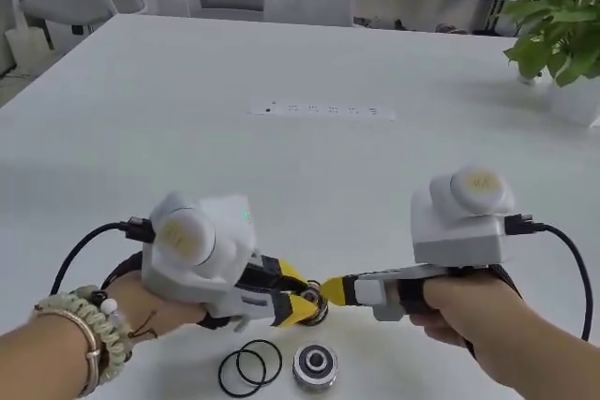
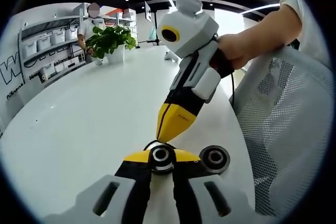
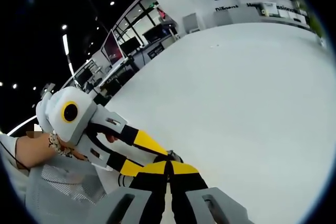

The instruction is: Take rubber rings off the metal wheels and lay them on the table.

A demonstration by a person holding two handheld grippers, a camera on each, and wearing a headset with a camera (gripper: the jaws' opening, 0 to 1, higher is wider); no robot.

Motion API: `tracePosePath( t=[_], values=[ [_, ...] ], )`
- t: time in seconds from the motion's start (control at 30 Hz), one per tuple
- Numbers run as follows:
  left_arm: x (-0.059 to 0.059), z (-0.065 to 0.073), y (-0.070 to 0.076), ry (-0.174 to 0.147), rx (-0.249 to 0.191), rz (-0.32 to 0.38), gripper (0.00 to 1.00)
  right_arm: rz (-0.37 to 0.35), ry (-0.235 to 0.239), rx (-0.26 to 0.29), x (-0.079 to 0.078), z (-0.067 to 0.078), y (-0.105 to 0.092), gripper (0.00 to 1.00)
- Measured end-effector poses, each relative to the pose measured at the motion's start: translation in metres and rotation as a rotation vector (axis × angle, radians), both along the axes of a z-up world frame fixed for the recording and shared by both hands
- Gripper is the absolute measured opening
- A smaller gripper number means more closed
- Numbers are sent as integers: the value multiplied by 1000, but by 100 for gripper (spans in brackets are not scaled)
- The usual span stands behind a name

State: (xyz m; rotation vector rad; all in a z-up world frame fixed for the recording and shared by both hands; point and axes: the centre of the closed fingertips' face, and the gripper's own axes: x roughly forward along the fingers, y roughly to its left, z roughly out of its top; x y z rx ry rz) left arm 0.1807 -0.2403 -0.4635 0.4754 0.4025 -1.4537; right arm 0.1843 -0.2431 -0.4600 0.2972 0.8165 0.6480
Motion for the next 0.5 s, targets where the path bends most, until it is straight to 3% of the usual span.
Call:
tracePosePath(
  t=[0.2,0.5],
  values=[
    [2,0,4,-20,19,-4,10,8,-14,9,1,5,2,0],
    [6,0,9,-1,20,17,6,3,-27,28,2,12,3,0]
  ],
)
